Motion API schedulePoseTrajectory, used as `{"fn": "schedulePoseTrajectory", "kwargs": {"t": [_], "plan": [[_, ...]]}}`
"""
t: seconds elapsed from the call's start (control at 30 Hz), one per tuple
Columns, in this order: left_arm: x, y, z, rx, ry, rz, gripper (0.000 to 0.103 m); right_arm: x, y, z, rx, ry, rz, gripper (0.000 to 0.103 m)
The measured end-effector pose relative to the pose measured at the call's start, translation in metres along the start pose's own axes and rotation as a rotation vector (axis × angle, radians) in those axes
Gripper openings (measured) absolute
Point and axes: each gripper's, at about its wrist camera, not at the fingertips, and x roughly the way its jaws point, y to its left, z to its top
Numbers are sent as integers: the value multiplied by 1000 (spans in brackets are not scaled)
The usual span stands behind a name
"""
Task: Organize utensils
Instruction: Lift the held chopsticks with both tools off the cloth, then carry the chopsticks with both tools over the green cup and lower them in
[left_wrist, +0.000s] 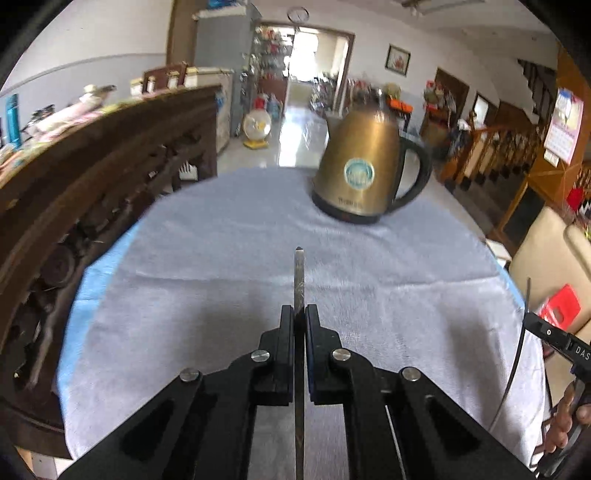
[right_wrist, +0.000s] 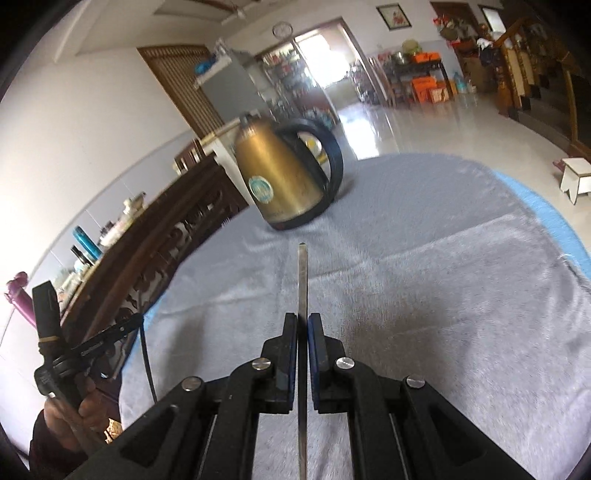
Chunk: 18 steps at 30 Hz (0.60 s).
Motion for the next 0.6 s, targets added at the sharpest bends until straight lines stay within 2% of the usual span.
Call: {"fn": "schedulePoseTrajectory", "kwargs": {"t": [0.37, 0.6], "plan": [[-80, 10, -24, -61, -142, 4, 5, -80, 22, -23, -29, -169, 18, 6], [-110, 30, -37, -127, -183, 25, 5, -119, 21, -33, -21, -241, 10, 6]]}}
